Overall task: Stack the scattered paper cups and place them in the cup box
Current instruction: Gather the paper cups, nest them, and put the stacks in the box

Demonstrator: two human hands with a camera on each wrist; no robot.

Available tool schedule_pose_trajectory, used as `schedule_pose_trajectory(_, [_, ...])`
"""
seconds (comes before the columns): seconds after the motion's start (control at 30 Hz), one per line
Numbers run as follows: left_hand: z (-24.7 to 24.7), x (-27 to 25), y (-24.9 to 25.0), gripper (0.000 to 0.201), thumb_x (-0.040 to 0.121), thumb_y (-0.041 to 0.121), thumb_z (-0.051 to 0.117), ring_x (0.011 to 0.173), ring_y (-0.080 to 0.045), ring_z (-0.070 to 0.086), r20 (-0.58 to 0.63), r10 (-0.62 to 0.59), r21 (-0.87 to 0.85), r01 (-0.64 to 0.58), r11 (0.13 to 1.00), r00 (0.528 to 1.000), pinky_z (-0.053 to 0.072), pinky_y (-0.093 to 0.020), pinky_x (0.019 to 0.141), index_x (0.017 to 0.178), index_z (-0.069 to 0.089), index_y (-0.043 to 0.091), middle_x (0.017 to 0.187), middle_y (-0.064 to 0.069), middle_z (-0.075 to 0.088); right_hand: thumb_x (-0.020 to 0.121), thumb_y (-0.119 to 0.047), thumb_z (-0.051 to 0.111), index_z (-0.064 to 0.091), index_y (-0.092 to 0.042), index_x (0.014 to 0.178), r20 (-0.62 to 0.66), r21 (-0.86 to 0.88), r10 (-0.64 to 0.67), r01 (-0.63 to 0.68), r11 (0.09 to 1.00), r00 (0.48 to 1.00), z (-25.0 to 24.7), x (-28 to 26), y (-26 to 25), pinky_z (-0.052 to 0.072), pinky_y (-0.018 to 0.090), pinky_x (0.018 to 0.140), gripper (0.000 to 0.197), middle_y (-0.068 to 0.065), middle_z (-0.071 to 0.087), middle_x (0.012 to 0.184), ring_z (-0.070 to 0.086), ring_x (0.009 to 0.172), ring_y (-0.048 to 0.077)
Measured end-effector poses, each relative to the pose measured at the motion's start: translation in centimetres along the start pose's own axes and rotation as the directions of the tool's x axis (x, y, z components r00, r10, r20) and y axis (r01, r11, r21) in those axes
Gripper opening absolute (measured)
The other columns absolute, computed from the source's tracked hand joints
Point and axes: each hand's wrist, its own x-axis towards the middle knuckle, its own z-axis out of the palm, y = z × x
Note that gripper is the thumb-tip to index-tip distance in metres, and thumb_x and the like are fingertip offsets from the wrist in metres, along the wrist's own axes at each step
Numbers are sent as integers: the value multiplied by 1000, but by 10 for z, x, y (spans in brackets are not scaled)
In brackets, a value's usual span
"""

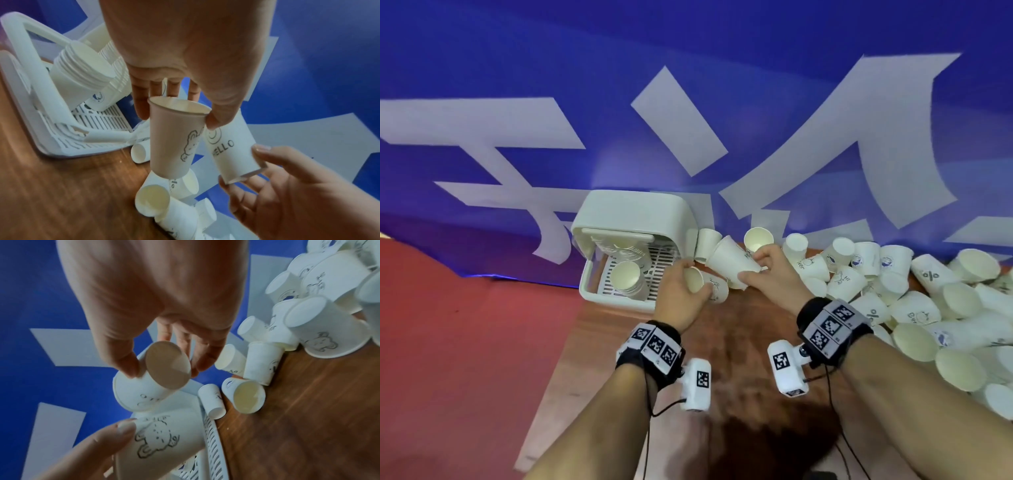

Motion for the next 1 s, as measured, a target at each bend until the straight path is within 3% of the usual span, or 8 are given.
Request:
schedule_pose_trajectory(0.13, [-24, -3, 0, 52, 68, 30, 76, 109, -17, 55, -9, 13, -61, -14, 998, 1000, 44, -34, 98, 116, 56, 25, 114, 4, 57, 82, -19, 75, 44, -39, 131, 138, -42, -48, 54, 998, 989, 18, -9, -15, 48, 26, 86, 62, 0, 57, 114, 58, 105, 14])
schedule_pose_trajectory(0.27, [-47, -7, -9, 66, 66, 23, 81, 116, -15, 51, 35, -14, -20, 15, 1000, 999, 41, -32, 104, 126, 54, 26, 121, 1, 52, 79, -21, 77, 24, -41, 151, 222, -115, -78, 105, 988, 972, 42, -11, -20, 48, 27, 93, 91, -8, 52, 124, 56, 108, 10])
schedule_pose_trajectory(0.4, [-71, -15, -22, 81, 62, 24, 85, 116, -13, 49, 97, -54, 0, 55, 999, 994, 39, -29, 105, 134, 49, 22, 123, 1, 50, 79, -18, 79, 14, -41, 154, 293, -168, -88, 142, 975, 952, 66, -10, -28, 41, 11, 81, 102, -17, 48, 119, 53, 102, -1])
schedule_pose_trajectory(0.47, [-83, -17, -28, 90, 55, 33, 82, 117, -12, 49, 121, -75, -19, 78, 997, 990, 39, -28, 104, 137, 47, 21, 126, 1, 51, 79, -18, 79, 21, -38, 151, 302, -155, -99, 151, 976, 948, 78, -7, -34, 42, 9, 78, 95, -15, 52, 114, 56, 101, 3])
schedule_pose_trajectory(0.6, [-104, -16, -41, 84, 63, 17, 86, 114, -11, 53, 121, -110, -50, 117, 992, 987, 40, -19, 96, 138, 47, 15, 124, 2, 55, 69, -44, 79, 34, -41, 133, 251, -131, -108, 144, 981, 962, 103, -1, -39, 54, 35, 88, 78, -4, 61, 114, 62, 102, 14])
schedule_pose_trajectory(0.7, [-117, -11, -52, 83, 64, 28, 88, 116, -11, 53, 95, -113, -8, 114, 993, 989, 42, -24, 100, 136, 48, 15, 127, 4, 54, 69, -49, 79, 40, -40, 118, 193, -150, -106, 136, 979, 975, 118, 3, -43, 54, 43, 88, 63, -4, 62, 110, 63, 96, 15])
schedule_pose_trajectory(0.9, [-139, 2, -71, 78, 66, 36, 86, 126, 4, 34, 21, -41, 17, 41, 999, 999, 31, -18, 103, 134, 54, 15, 141, 8, 38, 64, -58, 74, 42, -40, 91, 153, -192, -94, 123, 974, 984, 141, 7, -51, 54, 44, 80, 45, -3, 65, 96, 63, 88, 19])
schedule_pose_trajectory(1.0, [-149, 10, -81, 77, 61, 54, 77, 146, -7, 23, 2, -9, 31, 9, 999, 1000, 31, -35, 115, 127, 59, 19, 154, 1, 34, 75, -41, 80, 50, -30, 89, 109, -199, -98, 118, 973, 989, 148, 10, -55, 52, 39, 79, 35, -3, 65, 95, 62, 90, 20])
